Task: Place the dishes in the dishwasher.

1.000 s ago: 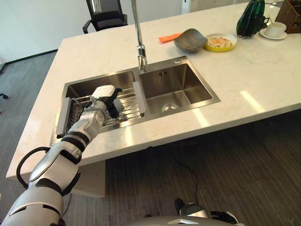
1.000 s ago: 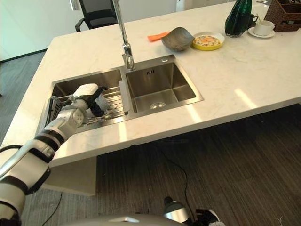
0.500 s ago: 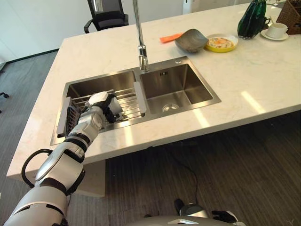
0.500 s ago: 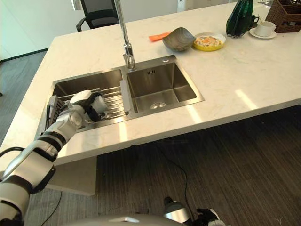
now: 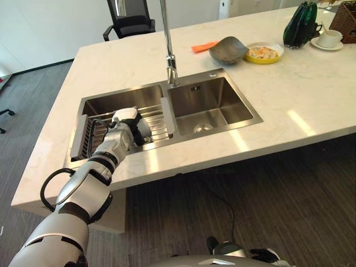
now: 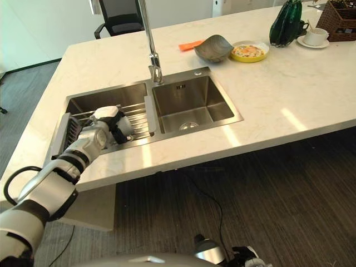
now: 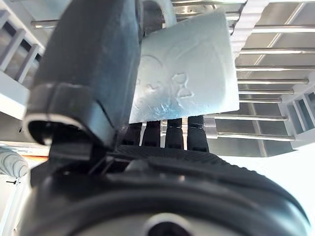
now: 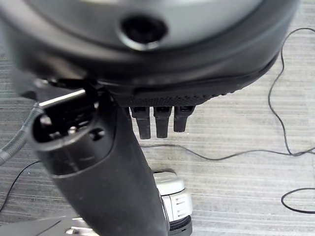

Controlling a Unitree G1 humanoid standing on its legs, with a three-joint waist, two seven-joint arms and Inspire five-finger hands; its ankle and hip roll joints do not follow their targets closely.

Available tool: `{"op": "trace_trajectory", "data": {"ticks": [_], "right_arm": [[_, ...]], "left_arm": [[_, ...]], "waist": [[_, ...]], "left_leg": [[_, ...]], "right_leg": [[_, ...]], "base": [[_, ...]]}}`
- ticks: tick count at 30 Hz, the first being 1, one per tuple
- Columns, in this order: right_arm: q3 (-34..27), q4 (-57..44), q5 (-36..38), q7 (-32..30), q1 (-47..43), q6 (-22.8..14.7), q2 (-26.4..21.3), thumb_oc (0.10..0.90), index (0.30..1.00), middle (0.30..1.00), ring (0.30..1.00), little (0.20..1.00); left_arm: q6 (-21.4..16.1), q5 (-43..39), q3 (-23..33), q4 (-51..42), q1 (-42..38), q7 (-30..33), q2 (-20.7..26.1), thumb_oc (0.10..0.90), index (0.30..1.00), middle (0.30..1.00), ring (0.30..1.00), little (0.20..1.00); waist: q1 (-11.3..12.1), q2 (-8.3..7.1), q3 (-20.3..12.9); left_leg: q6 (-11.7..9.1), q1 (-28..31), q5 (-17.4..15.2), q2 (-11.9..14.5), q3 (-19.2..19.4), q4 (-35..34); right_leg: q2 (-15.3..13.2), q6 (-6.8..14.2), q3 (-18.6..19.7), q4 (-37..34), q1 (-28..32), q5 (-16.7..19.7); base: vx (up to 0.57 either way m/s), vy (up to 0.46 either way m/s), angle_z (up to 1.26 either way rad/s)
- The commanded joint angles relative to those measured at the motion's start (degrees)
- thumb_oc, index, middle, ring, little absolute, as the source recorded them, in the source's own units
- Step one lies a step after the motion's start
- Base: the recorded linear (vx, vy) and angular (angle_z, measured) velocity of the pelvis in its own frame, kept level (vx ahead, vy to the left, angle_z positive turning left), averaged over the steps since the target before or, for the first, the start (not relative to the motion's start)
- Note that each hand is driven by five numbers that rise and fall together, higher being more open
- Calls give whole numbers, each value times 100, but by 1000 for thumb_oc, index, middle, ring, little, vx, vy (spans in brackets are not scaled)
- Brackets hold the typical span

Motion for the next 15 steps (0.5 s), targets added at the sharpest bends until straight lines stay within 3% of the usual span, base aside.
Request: {"op": "trace_trajectory", "data": {"ticks": [1, 3, 5, 6, 7, 8, 9, 10, 12, 13, 15], "right_arm": [[1, -54, 192, -4, -210, -251, 39, 800, 900, 900, 900, 900], [-12, -87, 173, -19, -159, -260, 43, 800, 900, 900, 900, 900], [-79, -174, 142, -38, -44, -301, 98, 800, 900, 900, 900, 900], [-118, -196, 92, -112, 15, -314, 142, 800, 900, 900, 900, 900], [-106, -197, 90, -113, 22, -314, 131, 800, 900, 900, 900, 900], [-159, -207, 61, -181, 33, -321, 173, 800, 900, 900, 900, 900], [-149, -208, 59, -182, 39, -321, 159, 800, 900, 900, 900, 900], [-207, -260, 33, -272, 47, -333, 184, 800, 900, 900, 900, 900], [-228, -290, 20, -301, 55, -332, 152, 800, 900, 900, 900, 900], [-311, -361, 19, -373, 7, -333, 116, 800, 900, 900, 900, 900], [-345, -402, 17, -391, -2, -328, 91, 800, 900, 900, 900, 900]], "left_arm": [[-261, -462, 534, -954, -566, 1193, 508, 400, 300, 300, 300, 300], [-355, -645, 751, -1442, -428, 1423, 617, 400, 300, 300, 300, 300], [-569, -1046, 1294, -2360, -75, 1970, 753, 400, 300, 300, 300, 300], [-677, -1449, 1869, -2859, 316, 2417, 744, 400, 300, 300, 300, 300], [-667, -1447, 1894, -2891, 356, 2415, 747, 400, 300, 300, 300, 300], [-841, -1820, 2333, -3390, 582, 2762, 631, 400, 300, 300, 300, 300], [-825, -1816, 2364, -3436, 630, 2758, 628, 400, 300, 300, 300, 300], [-1082, -2296, 2824, -4064, 870, 3091, 346, 400, 300, 300, 300, 300], [-1121, -2440, 2995, -4324, 1034, 3137, 255, 400, 300, 300, 300, 300], [-1484, -3028, 3293, -4959, 1166, 3068, 51, 400, 300, 300, 300, 300], [-1669, -3337, 3413, -5385, 1275, 2991, -70, 400, 300, 300, 300, 300]], "waist": [[138, -179, -125], [137, -187, -131], [159, -223, -132], [178, -250, -150], [166, -241, -158], [197, -265, -174], [187, -252, -181], [209, -278, -187], [205, -264, -200], [253, -265, -207], [284, -264, -207]], "left_leg": [[-219, 354, -612, -95, 400, 70], [-220, 352, -614, -98, 393, 70], [-225, 346, -616, -95, 381, 70], [-233, 344, -626, -89, 379, 70], [-233, 347, -628, -89, 379, 70], [-237, 342, -638, -86, 372, 70], [-237, 345, -641, -86, 374, 70], [-241, 341, -649, -85, 360, 70], [-242, 347, -657, -81, 360, 70], [-243, 341, -656, -68, 341, 70], [-254, 294, -579, -56, 339, 70]], "right_leg": [[-160, 489, -159, 81, 222, -722], [-162, 487, -164, 81, 223, -721], [-169, 477, -173, 81, 228, -724], [-172, 465, -178, 81, 232, -730], [-172, 465, -177, 81, 234, -732], [-174, 454, -181, 81, 235, -736], [-174, 454, -180, 81, 237, -738], [-171, 432, -184, 81, 236, -744], [-170, 429, -184, 81, 241, -749], [-175, 410, -187, 81, 255, -761], [-170, 386, -198, 81, 215, -701]], "base": [[0, 0, 0], [0, 0, 0], [0, 0, 0], [0, 0, 0], [0, 0, 0], [0, 0, 0], [0, 0, 0], [0, 0, 0], [0, 0, 0], [0, 0, 0], [-18, -17, 0]]}}
